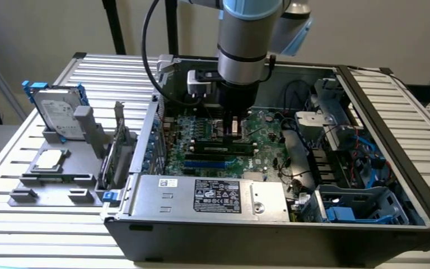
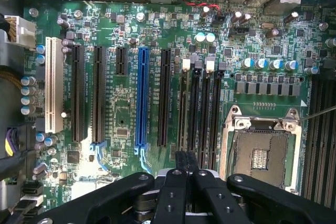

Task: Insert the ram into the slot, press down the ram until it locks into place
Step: 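Press down the ram until it locks into place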

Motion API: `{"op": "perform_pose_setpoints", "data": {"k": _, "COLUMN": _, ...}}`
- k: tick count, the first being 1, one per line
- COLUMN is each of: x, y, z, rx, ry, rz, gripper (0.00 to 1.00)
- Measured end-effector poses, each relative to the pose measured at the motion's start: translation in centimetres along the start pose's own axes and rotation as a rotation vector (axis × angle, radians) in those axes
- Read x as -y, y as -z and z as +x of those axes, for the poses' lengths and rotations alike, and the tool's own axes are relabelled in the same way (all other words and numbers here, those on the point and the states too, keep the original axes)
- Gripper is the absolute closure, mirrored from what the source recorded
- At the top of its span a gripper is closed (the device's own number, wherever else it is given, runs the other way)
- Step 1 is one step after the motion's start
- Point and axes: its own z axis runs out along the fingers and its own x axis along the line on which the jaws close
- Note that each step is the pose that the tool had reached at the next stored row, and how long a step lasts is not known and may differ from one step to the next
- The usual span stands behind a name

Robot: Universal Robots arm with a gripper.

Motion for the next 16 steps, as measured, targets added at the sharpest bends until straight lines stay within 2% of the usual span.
{"op": "perform_pose_setpoints", "data": {"k": 13, "x": -0.01, "y": -0.80, "z": 0.00, "rx": -0.0006, "ry": 0.000, "rz": -0.0003, "gripper": 0.90}}
{"op": "perform_pose_setpoints", "data": {"k": 16, "x": 0.00, "y": -0.41, "z": -0.03, "rx": 0.0032, "ry": 0.000, "rz": -0.0006, "gripper": 0.90}}
